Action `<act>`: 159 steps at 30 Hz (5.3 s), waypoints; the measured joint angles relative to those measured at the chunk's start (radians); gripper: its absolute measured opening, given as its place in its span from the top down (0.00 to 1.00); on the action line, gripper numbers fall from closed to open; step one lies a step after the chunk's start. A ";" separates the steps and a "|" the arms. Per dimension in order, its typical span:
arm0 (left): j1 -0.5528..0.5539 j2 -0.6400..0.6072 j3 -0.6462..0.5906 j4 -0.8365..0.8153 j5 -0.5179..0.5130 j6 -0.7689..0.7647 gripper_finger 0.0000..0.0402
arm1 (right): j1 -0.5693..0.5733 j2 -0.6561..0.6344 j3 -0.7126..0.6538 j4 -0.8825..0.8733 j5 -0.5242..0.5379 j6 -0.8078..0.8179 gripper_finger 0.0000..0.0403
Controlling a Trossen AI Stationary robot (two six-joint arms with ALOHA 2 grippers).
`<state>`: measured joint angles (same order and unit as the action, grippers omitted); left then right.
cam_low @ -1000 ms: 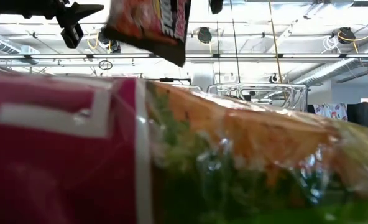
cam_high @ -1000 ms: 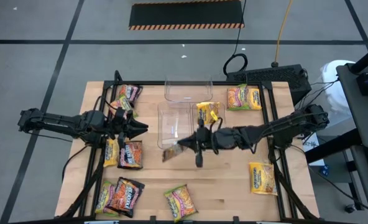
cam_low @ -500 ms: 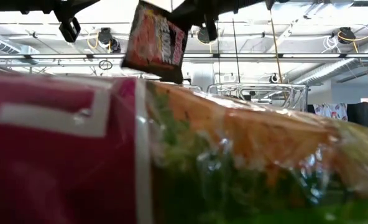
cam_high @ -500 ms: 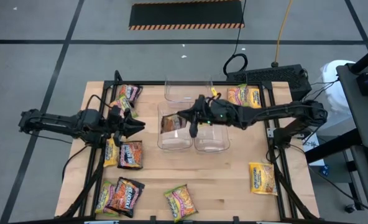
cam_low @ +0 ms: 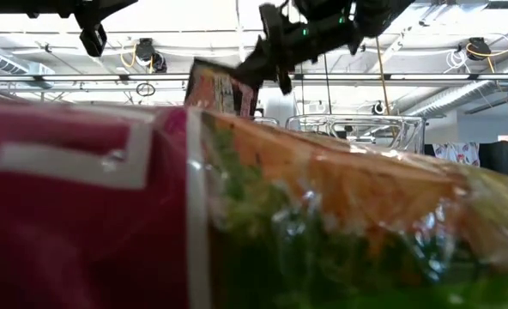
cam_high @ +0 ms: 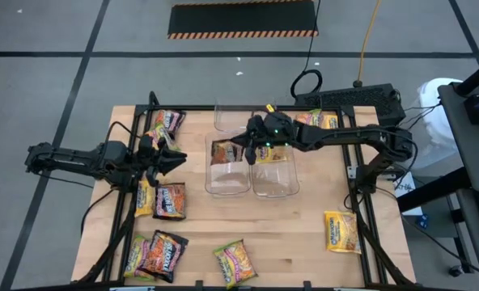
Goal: Sort Maruchan noodles
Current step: Put the black noodle pack into the left transparent bin, then put the green noodle pack into the top transparent bin
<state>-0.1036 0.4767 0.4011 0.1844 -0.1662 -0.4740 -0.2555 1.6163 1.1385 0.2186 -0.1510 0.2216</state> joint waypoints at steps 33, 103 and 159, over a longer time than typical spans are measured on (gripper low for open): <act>0.000 0.000 0.000 0.001 -0.229 -0.001 0.75 | -0.279 0.219 0.020 0.113 -0.476 -0.127 1.00; 0.067 0.000 0.000 0.008 -0.232 -0.028 0.75 | -0.295 0.322 0.057 0.188 -0.478 -0.235 1.00; 0.067 0.000 0.000 0.005 0.044 -0.028 0.75 | 0.135 -0.316 0.057 -0.452 -0.320 -0.067 0.78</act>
<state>-0.0368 0.4767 0.4011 0.1890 -0.1224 -0.5018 -0.1209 1.3003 1.1957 -0.2335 -0.4713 0.1547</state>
